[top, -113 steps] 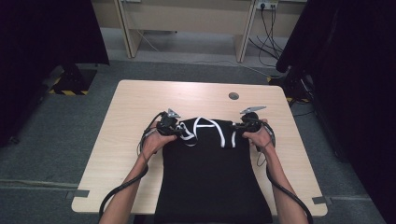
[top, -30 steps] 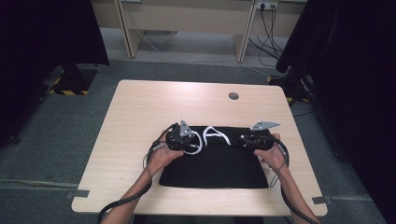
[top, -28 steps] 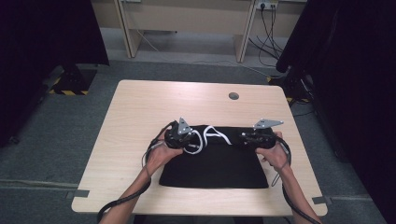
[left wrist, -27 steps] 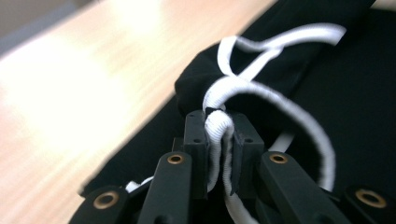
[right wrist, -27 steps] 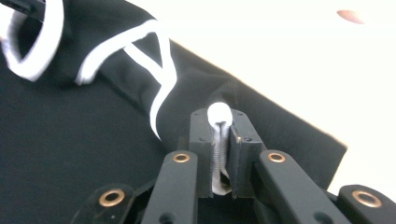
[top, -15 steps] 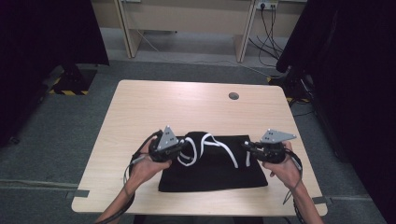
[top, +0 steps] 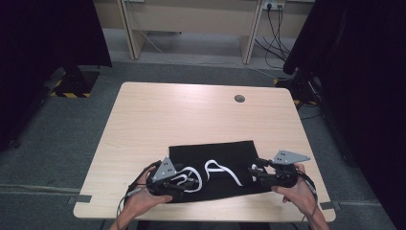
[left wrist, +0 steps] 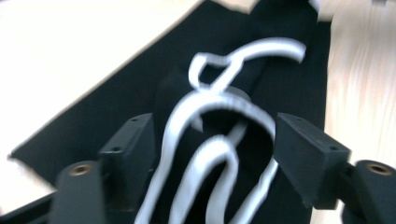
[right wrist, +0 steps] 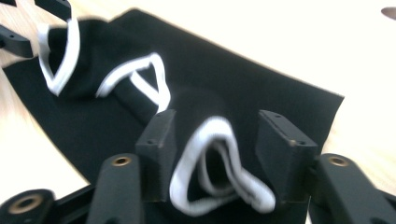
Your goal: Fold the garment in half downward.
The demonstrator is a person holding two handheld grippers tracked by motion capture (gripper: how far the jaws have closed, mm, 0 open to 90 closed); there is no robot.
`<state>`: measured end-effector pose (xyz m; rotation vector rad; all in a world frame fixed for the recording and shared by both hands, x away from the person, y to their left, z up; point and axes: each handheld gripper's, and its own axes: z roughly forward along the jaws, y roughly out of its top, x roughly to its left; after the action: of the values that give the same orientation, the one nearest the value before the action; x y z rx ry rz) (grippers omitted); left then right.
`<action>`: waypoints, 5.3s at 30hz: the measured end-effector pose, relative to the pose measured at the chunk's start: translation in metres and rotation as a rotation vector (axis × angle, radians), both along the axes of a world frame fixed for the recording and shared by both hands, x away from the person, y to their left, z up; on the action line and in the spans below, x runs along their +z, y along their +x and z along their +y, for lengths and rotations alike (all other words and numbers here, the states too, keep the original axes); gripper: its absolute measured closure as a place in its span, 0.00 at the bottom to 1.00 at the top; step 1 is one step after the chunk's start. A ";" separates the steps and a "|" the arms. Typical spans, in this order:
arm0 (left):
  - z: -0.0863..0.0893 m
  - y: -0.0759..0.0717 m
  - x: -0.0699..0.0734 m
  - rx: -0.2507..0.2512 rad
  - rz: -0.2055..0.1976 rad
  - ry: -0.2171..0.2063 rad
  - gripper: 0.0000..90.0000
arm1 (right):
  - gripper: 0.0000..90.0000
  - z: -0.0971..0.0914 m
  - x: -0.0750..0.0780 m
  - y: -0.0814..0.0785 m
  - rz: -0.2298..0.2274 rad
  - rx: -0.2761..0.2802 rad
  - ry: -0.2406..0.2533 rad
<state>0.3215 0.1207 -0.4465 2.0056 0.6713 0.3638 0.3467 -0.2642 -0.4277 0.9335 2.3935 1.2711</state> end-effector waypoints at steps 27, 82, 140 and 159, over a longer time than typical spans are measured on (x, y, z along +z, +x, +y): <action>-0.003 -0.031 0.003 -0.100 0.050 -0.039 0.93 | 0.95 0.012 0.006 -0.013 0.048 0.143 -0.051; -0.024 0.054 -0.033 0.135 0.144 0.161 0.19 | 0.41 -0.010 -0.034 0.038 0.124 -0.232 -0.178; 0.016 -0.003 -0.039 0.129 0.158 0.172 0.02 | 0.38 -0.050 -0.044 0.006 0.104 -0.227 -0.132; 0.016 -0.003 -0.039 0.136 0.157 0.183 0.00 | 0.38 -0.071 -0.044 -0.003 0.103 -0.243 -0.130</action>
<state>0.3183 0.1370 -0.4856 2.1843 0.9035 0.3610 0.3437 -0.3357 -0.4714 1.2314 2.3178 0.9902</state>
